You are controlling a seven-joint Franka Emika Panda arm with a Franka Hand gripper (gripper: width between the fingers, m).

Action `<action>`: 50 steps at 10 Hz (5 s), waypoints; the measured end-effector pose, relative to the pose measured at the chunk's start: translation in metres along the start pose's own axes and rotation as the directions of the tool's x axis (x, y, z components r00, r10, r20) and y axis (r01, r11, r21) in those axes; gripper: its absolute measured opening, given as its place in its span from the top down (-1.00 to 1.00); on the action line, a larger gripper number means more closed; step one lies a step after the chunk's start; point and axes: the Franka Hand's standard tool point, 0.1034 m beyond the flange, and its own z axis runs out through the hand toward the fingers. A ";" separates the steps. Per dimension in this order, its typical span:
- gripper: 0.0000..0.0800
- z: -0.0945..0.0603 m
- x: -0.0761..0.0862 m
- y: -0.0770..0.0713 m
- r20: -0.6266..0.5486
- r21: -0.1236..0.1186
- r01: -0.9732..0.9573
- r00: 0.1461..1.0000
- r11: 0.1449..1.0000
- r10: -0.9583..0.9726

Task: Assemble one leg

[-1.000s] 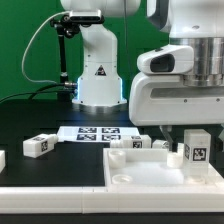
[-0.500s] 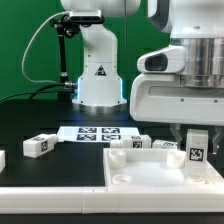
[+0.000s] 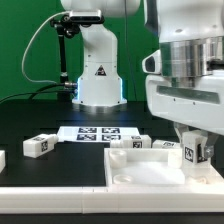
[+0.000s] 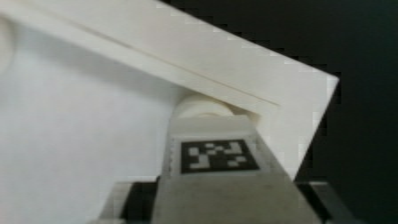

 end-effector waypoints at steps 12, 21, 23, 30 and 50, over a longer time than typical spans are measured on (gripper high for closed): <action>-0.62 -0.008 -0.001 -0.002 0.020 -0.074 0.912 0.407 0.405 -0.913; 0.29 -0.008 0.004 -0.006 -0.059 -0.068 0.667 0.740 0.742 -0.670; 0.29 -0.007 0.009 -0.003 -0.062 -0.022 0.362 0.930 0.932 -0.363; -0.53 -0.002 0.002 0.006 -0.036 -0.051 0.345 0.937 0.937 -0.346; 0.29 -0.003 -0.004 0.002 -0.077 0.027 -0.197 0.977 0.980 0.198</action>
Offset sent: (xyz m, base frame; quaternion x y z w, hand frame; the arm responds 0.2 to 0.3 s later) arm 0.0000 0.0000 0.0000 0.0000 0.0000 0.0000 1.0000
